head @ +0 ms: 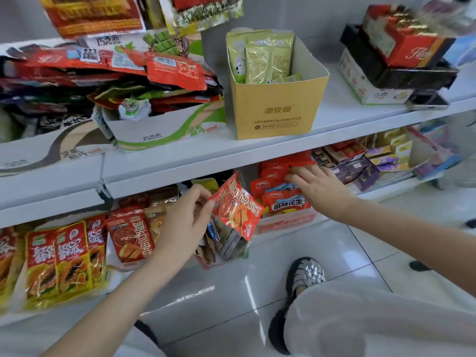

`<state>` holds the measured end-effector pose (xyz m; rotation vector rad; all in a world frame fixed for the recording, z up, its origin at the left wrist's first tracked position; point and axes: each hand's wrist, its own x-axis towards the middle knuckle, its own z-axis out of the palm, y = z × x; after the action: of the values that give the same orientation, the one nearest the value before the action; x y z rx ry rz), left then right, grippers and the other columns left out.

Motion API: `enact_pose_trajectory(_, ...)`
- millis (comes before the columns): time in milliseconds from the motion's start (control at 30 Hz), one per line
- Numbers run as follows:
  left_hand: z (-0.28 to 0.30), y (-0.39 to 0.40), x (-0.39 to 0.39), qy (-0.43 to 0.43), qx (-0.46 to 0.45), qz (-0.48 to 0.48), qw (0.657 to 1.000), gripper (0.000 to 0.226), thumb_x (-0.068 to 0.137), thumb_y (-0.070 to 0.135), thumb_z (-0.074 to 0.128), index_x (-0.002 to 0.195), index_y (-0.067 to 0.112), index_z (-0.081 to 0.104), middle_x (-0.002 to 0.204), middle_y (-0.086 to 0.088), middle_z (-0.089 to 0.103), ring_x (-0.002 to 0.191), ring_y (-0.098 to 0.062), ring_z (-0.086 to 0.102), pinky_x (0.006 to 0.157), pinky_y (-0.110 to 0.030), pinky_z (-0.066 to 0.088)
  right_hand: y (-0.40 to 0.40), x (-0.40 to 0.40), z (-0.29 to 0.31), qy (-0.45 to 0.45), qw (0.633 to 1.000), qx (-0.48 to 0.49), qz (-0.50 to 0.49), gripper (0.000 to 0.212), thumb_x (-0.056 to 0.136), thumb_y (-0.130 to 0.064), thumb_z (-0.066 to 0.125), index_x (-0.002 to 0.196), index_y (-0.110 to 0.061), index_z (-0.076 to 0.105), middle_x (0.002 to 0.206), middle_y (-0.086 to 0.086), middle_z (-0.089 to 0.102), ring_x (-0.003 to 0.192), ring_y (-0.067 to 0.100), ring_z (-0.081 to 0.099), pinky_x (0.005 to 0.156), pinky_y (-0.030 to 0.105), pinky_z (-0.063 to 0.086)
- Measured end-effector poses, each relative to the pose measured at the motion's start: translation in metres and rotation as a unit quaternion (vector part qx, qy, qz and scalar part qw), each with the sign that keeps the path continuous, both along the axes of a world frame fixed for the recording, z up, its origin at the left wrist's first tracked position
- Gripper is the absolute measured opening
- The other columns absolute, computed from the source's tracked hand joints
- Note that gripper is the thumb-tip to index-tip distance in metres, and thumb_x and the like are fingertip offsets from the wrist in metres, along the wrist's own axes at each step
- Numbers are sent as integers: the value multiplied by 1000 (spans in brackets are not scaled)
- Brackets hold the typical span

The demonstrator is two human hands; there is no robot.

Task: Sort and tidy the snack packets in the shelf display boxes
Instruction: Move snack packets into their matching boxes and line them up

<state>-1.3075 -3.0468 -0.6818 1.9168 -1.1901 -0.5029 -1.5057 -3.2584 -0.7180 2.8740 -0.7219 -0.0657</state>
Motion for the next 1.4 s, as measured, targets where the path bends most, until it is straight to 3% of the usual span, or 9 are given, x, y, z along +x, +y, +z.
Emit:
enact_pose_trajectory(133, 5, 9, 4, 0, 13, -13, 1000, 16, 94, 23, 48, 80, 31, 46, 87, 2, 65, 78, -16, 65, 72, -41, 52, 15, 3, 13, 116, 987, 40, -106, 68, 91, -11, 46, 146, -21, 7, 156, 6, 1, 143, 30, 6, 114, 47, 12)
enact_pose_trajectory(367, 17, 48, 26, 12, 45, -40, 998, 21, 94, 20, 47, 78, 34, 43, 84, -1, 67, 70, -11, 66, 64, -30, 50, 25, 7, 28, 72, 987, 108, -95, 65, 90, -7, 50, 145, -22, 18, 147, 1, 31, 132, 27, 28, 105, 45, 34)
enact_pose_trajectory(433, 16, 53, 30, 12, 50, -41, 998, 22, 94, 19, 48, 78, 33, 43, 89, -2, 67, 72, -14, 66, 64, -23, 49, 23, 14, 27, 66, 987, 88, -120, 56, 89, -3, 48, 140, -19, 31, 136, 3, 44, 126, 29, 33, 99, 44, 34)
enact_pose_trajectory(567, 14, 54, 33, 11, 62, -50, 997, 18, 95, 23, 47, 80, 33, 44, 95, 1, 67, 74, -11, 66, 71, -33, 53, 29, 17, 18, 53, 979, -20, -197, 32, 86, -2, 48, 111, -16, 61, 117, 3, 58, 118, 29, 37, 94, 39, 32)
enact_pose_trajectory(767, 16, 42, 31, -8, 45, -47, 998, 5, 95, 21, 46, 91, 19, 47, 95, 6, 62, 72, -4, 65, 72, -23, 49, 28, 23, 16, 48, 971, -77, -219, 34, 81, 2, 51, 112, -10, 58, 118, 7, 55, 121, 32, 34, 96, 41, 31)
enact_pose_trajectory(1000, 19, 30, 26, -14, 51, -39, 998, 6, 96, 21, 45, 97, 16, 48, 101, 5, 59, 73, -6, 64, 68, -18, 47, 21, 15, 2, -30, 971, 53, -233, 33, 90, -5, 47, 122, -8, 51, 120, 12, 52, 116, 34, 38, 94, 43, 35)
enact_pose_trajectory(1133, 19, 31, 23, -8, 45, -37, 998, 5, 95, 21, 46, 96, 17, 48, 103, 1, 61, 74, -9, 65, 75, -33, 52, 32, 3, 6, -81, 958, 106, -253, 44, 91, -13, 50, 134, -11, 38, 132, 14, 43, 121, 36, 35, 95, 48, 35)
enact_pose_trajectory(1267, 18, 32, 23, 14, 40, -37, 998, 6, 95, 21, 46, 95, 16, 49, 103, 0, 62, 74, -11, 66, 80, -40, 53, 66, -7, 1, -256, 936, 94, -223, 31, 89, -4, 49, 120, -4, 53, 120, 15, 51, 110, 34, 45, 89, 41, 40)
enact_pose_trajectory(1400, 12, 37, 22, 22, 44, -46, 998, 7, 95, 20, 46, 95, 14, 50, 106, 0, 63, 78, -14, 66, 80, -43, 54, 96, -4, -18, -198, 944, 178, -196, 28, 90, -15, 54, 117, -9, 56, 112, 13, 54, 99, 33, 56, 79, 42, 50)
